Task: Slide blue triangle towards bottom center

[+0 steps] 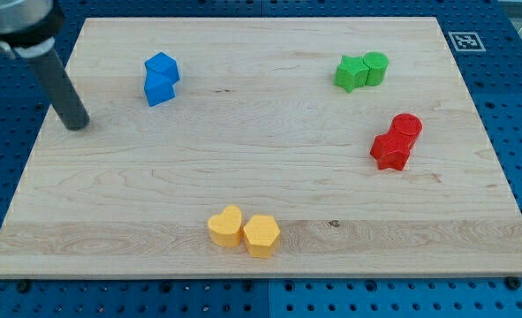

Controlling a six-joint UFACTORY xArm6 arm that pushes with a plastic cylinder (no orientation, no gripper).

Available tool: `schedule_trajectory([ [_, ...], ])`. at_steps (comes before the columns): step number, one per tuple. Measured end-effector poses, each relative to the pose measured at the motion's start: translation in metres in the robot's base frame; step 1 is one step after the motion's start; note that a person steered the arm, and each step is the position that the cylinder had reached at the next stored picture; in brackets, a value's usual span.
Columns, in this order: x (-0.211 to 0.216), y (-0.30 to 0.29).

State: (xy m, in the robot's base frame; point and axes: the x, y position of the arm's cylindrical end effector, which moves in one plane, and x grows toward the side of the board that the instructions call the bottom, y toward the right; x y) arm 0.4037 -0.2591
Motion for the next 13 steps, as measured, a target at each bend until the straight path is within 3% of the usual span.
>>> schedule_trajectory([
  [2,-0.056,0.033],
  [5,-0.055,0.139],
  [9,0.041,0.134],
  [11,0.056,0.098],
  [13,0.063,0.127],
])
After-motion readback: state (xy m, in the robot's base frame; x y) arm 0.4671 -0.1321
